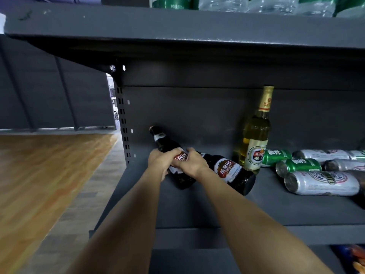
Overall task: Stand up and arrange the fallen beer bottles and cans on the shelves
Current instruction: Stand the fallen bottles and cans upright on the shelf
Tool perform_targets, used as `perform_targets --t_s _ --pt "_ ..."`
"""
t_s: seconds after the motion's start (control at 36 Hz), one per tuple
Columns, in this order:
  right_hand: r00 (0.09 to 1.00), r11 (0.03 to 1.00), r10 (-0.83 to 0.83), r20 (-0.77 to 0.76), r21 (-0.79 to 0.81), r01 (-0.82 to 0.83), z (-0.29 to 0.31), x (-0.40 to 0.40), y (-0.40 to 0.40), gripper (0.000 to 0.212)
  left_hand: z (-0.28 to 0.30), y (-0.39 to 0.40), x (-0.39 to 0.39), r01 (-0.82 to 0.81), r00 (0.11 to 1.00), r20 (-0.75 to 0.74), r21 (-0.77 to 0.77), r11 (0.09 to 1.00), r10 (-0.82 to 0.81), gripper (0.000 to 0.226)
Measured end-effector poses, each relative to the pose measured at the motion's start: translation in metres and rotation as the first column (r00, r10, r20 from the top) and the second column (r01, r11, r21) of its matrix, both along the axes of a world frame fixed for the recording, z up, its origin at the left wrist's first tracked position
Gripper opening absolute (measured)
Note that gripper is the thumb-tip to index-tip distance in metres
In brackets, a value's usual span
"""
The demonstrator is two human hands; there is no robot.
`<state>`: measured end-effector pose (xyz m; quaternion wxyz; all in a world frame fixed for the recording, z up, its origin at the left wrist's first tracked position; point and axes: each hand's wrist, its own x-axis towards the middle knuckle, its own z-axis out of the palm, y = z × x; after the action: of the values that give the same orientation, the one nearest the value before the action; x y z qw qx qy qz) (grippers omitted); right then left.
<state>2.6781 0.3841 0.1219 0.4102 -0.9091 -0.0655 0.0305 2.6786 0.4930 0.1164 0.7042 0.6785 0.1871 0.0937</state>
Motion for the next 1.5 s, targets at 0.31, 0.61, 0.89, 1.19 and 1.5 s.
perform_targets --t_s 0.31,0.61,0.89,1.19,1.5 --pt "0.999 0.990 -0.029 0.015 0.141 0.027 -0.003 0.032 0.012 0.053 0.015 -0.002 0.014 -0.081 0.981 0.192 0.564 0.822 -0.035 0.069" --pt "0.988 0.763 0.004 0.152 -0.639 0.095 0.026 0.038 -0.030 0.069 0.008 -0.007 0.018 -0.095 0.968 0.239 0.620 0.779 -0.073 0.070" --pt "0.962 0.758 -0.242 -0.124 -0.643 0.108 0.022 0.019 -0.085 0.082 -0.003 -0.026 0.011 -0.156 0.958 0.288 0.528 0.835 -0.004 0.090" --pt "0.947 0.901 -0.322 -0.006 -0.309 0.304 0.012 0.008 -0.093 0.086 -0.003 -0.073 -0.017 -0.352 0.901 0.429 0.630 0.692 0.067 0.005" --pt "0.902 0.805 -0.426 0.065 0.483 0.345 0.013 0.027 -0.089 0.078 -0.023 -0.095 0.006 0.262 0.934 0.022 0.639 0.723 -0.357 0.099"
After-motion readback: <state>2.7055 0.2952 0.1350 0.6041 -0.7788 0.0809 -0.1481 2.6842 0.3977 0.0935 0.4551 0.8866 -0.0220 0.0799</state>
